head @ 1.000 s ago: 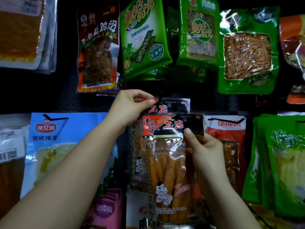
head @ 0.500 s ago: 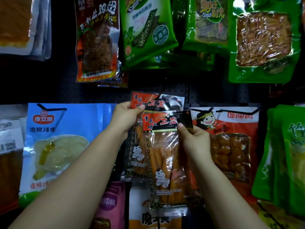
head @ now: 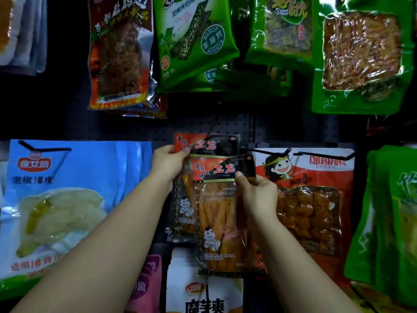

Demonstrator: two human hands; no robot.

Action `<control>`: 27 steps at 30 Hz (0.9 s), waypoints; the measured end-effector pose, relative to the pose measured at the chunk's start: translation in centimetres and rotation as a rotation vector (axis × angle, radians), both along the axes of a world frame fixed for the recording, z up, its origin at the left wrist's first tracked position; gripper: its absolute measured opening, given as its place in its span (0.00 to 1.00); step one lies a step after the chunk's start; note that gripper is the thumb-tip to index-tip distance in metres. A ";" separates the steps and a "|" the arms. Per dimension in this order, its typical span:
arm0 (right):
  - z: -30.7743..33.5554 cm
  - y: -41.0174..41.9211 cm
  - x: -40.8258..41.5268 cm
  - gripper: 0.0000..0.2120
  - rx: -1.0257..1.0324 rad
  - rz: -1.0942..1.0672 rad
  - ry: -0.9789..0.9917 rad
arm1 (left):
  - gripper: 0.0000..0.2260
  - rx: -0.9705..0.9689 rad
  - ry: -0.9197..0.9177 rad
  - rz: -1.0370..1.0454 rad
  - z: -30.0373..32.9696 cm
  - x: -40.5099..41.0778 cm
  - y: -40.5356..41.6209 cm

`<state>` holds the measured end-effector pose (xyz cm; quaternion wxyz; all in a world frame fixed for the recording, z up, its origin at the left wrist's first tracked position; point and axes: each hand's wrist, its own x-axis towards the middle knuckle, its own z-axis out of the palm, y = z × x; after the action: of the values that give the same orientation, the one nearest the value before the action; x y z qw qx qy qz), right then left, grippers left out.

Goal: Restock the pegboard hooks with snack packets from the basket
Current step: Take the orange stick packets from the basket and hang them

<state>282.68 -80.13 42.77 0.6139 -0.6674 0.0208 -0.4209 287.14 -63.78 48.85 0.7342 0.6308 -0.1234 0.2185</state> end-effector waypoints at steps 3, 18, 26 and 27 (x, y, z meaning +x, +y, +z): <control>-0.6 -0.3 -1.4 0.10 0.022 0.041 -0.009 | 0.22 0.110 -0.112 0.166 -1.1 -1.0 0.5; 1.3 1.9 -9.3 0.13 0.098 0.649 -0.196 | 0.14 0.024 -0.330 -0.199 -1.4 -10.4 1.6; 4.4 3.5 -12.3 0.11 -0.022 0.426 -0.349 | 0.07 0.046 -0.551 -0.098 1.1 -13.6 2.5; 4.8 3.6 -12.4 0.12 -0.010 0.414 -0.353 | 0.06 0.049 -0.558 -0.087 1.5 -13.6 2.6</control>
<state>270.26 -76.52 47.55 0.6777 -0.5768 -0.2255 -0.3964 273.49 -61.23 50.34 0.6653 0.5579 -0.3528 0.3487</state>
